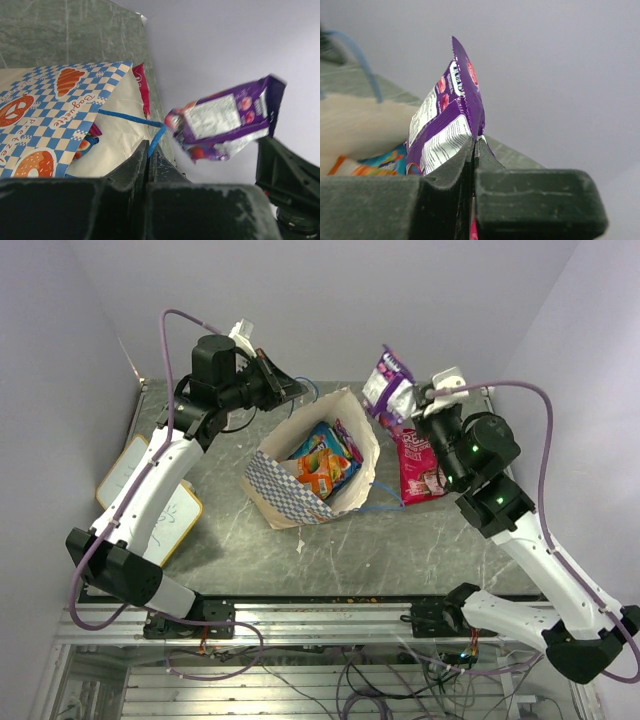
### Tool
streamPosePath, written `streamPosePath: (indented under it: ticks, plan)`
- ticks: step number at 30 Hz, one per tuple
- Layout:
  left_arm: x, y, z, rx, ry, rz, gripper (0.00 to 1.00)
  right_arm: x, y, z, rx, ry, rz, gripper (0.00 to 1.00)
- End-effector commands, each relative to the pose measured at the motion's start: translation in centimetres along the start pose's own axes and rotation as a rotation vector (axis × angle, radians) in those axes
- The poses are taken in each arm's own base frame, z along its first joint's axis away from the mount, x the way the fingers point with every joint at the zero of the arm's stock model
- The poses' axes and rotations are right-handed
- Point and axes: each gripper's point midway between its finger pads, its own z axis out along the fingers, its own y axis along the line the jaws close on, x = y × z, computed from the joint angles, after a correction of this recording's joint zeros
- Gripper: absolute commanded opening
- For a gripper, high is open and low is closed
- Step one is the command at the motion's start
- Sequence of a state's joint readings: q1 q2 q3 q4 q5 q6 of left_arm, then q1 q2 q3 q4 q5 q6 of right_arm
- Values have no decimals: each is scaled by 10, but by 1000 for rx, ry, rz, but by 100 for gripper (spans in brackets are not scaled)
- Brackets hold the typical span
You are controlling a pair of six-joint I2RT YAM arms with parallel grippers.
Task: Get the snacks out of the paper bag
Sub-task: Take out the snack from the paper bag, then place the snack at the center of the board.
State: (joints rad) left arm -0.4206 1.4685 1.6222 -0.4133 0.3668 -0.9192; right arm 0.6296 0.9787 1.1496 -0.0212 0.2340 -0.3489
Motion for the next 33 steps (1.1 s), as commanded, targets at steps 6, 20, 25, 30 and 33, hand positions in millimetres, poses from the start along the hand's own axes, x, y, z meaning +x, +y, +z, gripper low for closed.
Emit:
streamPosePath:
  ticks: [6,20,25,30,33]
  plan:
    - [-6,-17,-16,25,-11,26,7,38,-107,17,442,141,157,0]
    - [2,-31,-28,76,33,39,7,162,-99,49,362,250,385,0]
    - [-2,-35,-27,75,37,41,7,209,-81,45,341,313,486,0]
    - [2,-34,-23,79,59,3,7,261,-76,27,370,346,519,0]
    - [4,-31,-23,51,81,-3,7,291,-82,4,448,409,542,0]
